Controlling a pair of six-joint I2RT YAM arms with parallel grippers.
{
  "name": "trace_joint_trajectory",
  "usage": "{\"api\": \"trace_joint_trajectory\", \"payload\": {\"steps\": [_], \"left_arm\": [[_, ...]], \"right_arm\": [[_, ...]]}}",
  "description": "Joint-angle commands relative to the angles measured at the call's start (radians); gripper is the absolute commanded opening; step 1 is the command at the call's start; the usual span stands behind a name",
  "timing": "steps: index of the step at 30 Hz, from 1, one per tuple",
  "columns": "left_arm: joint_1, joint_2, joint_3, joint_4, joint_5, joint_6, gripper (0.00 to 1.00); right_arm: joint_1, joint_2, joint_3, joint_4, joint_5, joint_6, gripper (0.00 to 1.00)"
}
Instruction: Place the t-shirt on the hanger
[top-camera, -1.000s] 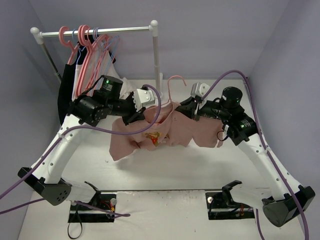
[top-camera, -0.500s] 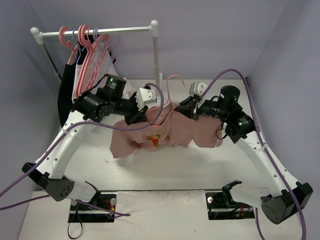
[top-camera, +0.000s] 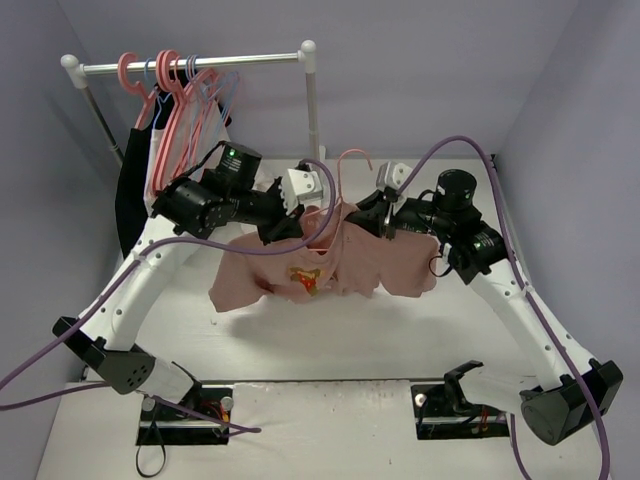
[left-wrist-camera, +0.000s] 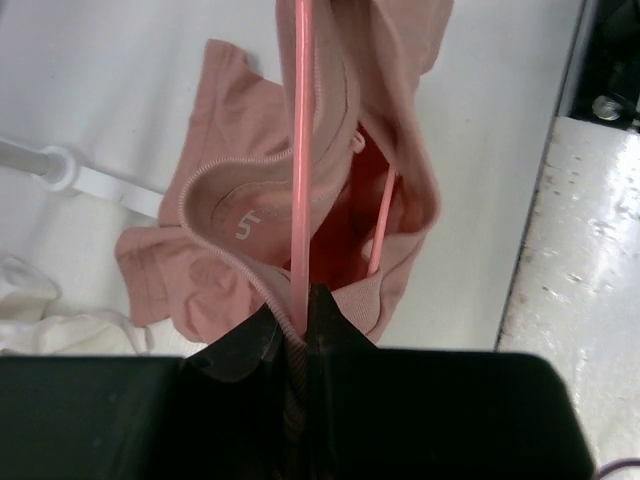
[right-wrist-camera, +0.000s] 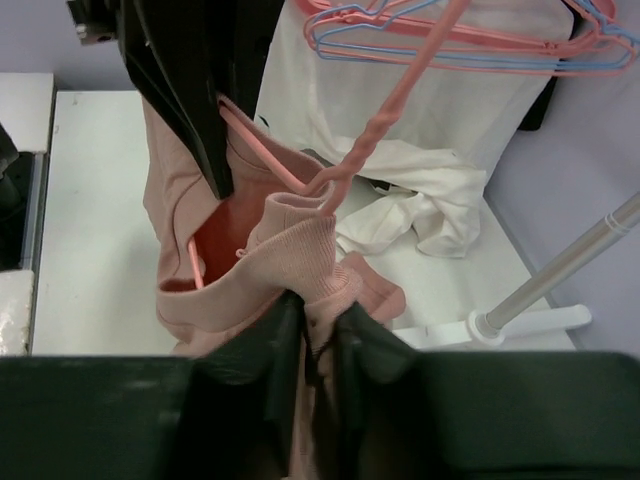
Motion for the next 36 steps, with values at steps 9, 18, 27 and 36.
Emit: {"api": "trace_joint_trajectory", "payload": {"steps": [9, 18, 27, 36], "left_arm": [[0.053, -0.199, -0.089, 0.281, -0.153, -0.110, 0.00], [0.053, -0.266, -0.046, 0.420, -0.345, -0.216, 0.00], [0.053, -0.139, 0.557, 0.291, -0.496, -0.203, 0.00], [0.053, -0.150, 0.629, 0.278, -0.609, -0.160, 0.00]], "right_arm": [[-0.195, -0.104, -0.061, 0.068, 0.087, 0.037, 0.68], [-0.209, -0.189, 0.033, 0.047, 0.178, 0.121, 1.00], [-0.209, -0.292, 0.063, 0.048, 0.402, 0.167, 1.00], [-0.209, -0.304, 0.031, 0.050, 0.411, 0.193, 1.00]]}}
